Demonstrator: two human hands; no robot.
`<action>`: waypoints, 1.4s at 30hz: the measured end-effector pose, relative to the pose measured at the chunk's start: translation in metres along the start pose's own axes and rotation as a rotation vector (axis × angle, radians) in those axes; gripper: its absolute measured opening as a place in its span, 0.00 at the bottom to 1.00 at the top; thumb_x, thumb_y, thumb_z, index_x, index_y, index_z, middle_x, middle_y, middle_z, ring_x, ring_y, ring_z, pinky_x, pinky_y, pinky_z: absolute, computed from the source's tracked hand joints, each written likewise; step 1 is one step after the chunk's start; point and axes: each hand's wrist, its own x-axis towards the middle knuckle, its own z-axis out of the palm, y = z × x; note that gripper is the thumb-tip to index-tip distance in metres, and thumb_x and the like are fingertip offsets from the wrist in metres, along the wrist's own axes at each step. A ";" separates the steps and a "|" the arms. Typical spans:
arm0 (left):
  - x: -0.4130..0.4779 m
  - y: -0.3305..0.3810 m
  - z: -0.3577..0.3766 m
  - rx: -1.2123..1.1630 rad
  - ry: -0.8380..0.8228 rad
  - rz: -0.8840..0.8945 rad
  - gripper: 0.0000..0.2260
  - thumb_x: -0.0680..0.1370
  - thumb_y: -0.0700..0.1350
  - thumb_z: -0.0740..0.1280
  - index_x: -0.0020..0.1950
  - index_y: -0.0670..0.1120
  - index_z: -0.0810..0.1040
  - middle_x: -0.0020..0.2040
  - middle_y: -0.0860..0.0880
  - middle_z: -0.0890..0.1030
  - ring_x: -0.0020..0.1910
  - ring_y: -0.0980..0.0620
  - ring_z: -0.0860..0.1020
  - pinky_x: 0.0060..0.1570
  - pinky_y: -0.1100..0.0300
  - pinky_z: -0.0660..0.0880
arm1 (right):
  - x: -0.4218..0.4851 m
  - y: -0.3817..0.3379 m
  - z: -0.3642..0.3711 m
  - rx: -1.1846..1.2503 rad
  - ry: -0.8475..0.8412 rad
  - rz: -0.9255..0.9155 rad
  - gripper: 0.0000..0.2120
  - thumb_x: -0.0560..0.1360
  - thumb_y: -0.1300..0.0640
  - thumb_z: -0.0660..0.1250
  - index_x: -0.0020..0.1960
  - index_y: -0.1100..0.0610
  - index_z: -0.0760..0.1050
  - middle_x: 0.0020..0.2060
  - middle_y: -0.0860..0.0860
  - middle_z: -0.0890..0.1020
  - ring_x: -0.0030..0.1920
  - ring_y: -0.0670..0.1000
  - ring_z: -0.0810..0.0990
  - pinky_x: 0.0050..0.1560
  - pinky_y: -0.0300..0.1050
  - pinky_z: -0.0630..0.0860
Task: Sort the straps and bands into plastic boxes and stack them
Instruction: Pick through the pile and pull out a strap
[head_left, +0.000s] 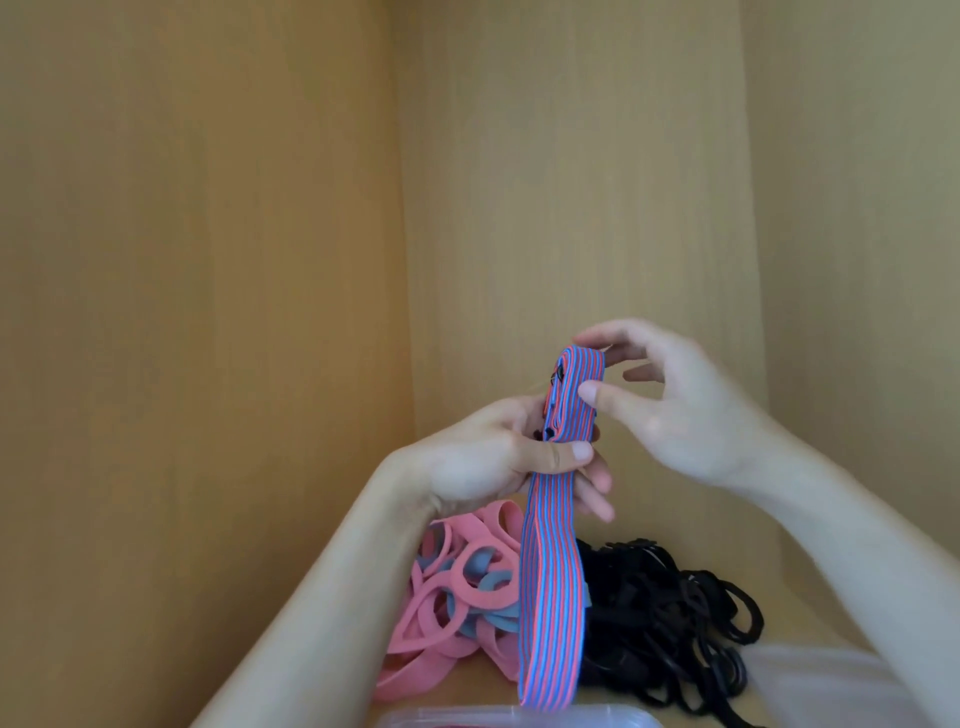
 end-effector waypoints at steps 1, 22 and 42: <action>0.000 0.000 -0.001 0.020 0.004 -0.005 0.07 0.80 0.40 0.64 0.56 0.42 0.68 0.45 0.42 0.83 0.45 0.40 0.85 0.53 0.48 0.80 | 0.000 0.000 -0.002 0.020 -0.060 0.022 0.14 0.76 0.60 0.72 0.59 0.48 0.78 0.55 0.41 0.82 0.58 0.39 0.78 0.63 0.44 0.72; 0.003 -0.001 0.005 0.233 0.113 0.032 0.08 0.84 0.38 0.61 0.47 0.46 0.66 0.33 0.52 0.70 0.28 0.50 0.76 0.34 0.58 0.76 | 0.000 -0.001 -0.002 0.167 -0.034 0.024 0.18 0.73 0.71 0.73 0.55 0.52 0.76 0.48 0.48 0.85 0.48 0.44 0.83 0.53 0.32 0.76; 0.009 0.001 0.006 -0.001 0.314 0.095 0.05 0.83 0.35 0.61 0.53 0.34 0.74 0.40 0.41 0.82 0.40 0.43 0.82 0.48 0.47 0.81 | -0.007 0.002 0.031 -0.205 0.423 -0.450 0.21 0.66 0.70 0.74 0.56 0.58 0.76 0.49 0.45 0.79 0.51 0.50 0.78 0.57 0.40 0.71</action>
